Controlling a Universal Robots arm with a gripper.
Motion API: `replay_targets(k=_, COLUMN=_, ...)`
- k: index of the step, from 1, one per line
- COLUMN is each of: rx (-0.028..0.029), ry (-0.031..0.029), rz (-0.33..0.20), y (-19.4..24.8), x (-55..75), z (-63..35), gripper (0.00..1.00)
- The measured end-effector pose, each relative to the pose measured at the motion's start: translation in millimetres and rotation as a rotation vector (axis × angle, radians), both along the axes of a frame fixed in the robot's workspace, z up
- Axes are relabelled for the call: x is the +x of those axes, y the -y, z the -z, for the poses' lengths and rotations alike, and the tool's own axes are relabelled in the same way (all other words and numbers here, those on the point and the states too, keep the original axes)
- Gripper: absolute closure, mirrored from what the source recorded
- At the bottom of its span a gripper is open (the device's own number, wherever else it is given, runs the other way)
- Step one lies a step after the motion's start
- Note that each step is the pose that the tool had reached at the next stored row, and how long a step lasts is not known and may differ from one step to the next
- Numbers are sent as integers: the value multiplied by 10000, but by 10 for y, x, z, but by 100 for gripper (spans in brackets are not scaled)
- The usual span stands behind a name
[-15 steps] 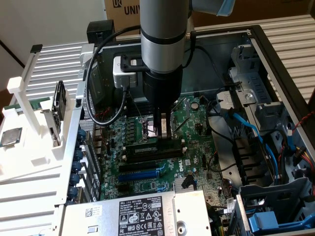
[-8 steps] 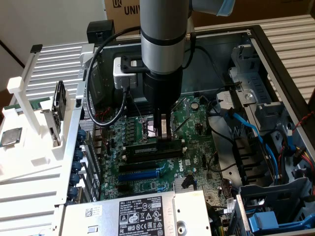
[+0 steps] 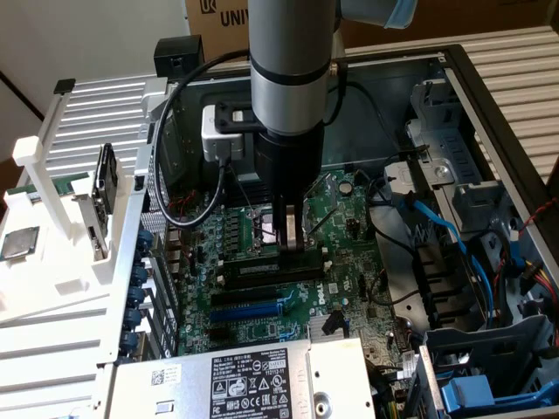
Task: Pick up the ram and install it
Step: 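Insert the ram into the slot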
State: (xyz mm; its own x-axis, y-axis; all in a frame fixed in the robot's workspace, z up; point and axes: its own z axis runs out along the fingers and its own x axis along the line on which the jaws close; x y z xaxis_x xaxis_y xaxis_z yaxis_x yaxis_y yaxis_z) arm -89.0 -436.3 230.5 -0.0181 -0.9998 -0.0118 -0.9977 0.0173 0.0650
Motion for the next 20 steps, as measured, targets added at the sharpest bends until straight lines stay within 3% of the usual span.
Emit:
replay_targets(k=13, rx=-6, ry=0, rz=1, y=0, x=0, z=55, gripper=87)
replay_targets(k=16, rx=-5, ry=0, rz=0, y=0, x=0, z=55, gripper=86)
replay_targets(k=17, rx=-5, ry=0, rz=0, y=0, x=0, z=55, gripper=79)
replay_targets(k=20, rx=-6, ry=-1, rz=0, y=0, x=0, z=54, gripper=79)
